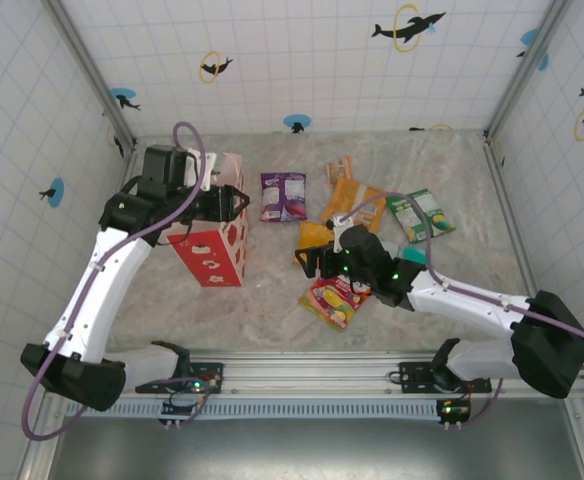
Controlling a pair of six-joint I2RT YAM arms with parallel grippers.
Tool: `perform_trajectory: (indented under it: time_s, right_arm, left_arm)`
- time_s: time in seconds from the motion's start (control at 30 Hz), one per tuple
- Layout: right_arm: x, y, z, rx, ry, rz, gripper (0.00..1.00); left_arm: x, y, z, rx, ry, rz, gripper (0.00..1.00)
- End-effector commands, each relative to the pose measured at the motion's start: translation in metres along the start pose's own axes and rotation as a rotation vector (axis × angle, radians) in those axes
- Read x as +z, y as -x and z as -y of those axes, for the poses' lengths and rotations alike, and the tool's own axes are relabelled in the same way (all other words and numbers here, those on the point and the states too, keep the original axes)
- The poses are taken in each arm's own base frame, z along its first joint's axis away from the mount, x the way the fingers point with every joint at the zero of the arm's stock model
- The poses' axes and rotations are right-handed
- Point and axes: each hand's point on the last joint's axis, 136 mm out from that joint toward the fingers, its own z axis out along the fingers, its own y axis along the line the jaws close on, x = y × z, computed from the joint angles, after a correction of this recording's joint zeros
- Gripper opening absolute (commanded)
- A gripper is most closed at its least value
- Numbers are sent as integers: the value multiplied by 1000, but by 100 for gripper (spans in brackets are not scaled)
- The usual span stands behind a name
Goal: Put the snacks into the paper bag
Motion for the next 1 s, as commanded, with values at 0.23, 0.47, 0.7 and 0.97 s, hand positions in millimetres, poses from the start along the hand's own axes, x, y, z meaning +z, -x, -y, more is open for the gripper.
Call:
perform_trajectory:
  time_s: [0.23, 0.47, 0.7, 0.97]
  right_arm:
    - [-16, 10, 32, 113, -13, 40, 100]
    - [-22, 9, 51, 176, -14, 27, 100]
    - [-21, 6, 50, 181, -6, 7, 100]
    - [-17, -2, 52, 196, -22, -46, 100]
  left_arm:
    - [-12, 9, 0, -96, 28, 48, 66]
    - [-41, 33, 20, -94, -28, 157, 67]
    - [-58, 41, 25, -72, -24, 213, 66]
    - [-81, 34, -3, -133, 168, 241, 65]
